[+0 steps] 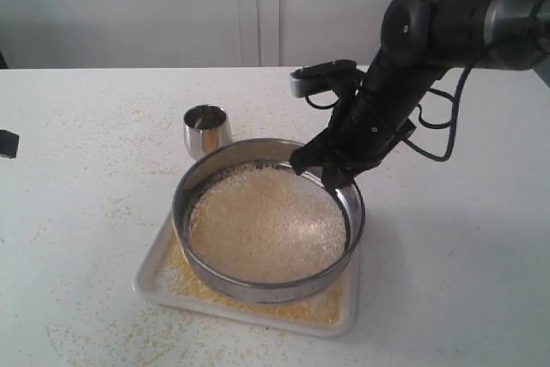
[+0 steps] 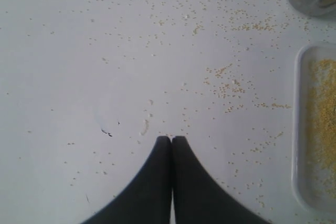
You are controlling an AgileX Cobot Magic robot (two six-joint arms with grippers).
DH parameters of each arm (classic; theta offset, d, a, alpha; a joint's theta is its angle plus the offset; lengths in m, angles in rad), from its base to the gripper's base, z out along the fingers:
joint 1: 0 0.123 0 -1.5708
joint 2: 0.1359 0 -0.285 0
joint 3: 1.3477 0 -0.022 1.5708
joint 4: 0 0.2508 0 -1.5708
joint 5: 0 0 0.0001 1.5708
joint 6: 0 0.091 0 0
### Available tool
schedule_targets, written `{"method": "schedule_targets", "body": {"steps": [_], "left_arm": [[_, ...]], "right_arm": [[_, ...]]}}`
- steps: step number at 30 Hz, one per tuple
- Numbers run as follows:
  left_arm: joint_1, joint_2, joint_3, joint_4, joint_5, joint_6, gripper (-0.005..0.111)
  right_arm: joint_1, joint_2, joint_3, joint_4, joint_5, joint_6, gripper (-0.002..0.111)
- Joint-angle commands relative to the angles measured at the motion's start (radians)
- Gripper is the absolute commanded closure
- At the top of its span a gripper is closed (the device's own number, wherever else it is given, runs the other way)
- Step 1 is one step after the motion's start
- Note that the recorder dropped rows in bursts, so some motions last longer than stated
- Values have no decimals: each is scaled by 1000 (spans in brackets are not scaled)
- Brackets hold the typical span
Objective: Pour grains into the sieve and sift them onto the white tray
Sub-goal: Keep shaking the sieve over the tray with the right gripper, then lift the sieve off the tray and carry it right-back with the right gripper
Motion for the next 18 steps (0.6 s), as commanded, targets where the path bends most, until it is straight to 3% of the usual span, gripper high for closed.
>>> {"method": "schedule_targets", "body": {"steps": [1, 18], "left_arm": [[4, -7, 8, -5, 5, -2, 107], [4, -7, 8, -5, 5, -2, 107]], "right_arm": [[-25, -13, -5, 26, 9, 75, 108], [-39, -13, -125, -40, 50, 64, 108]]}}
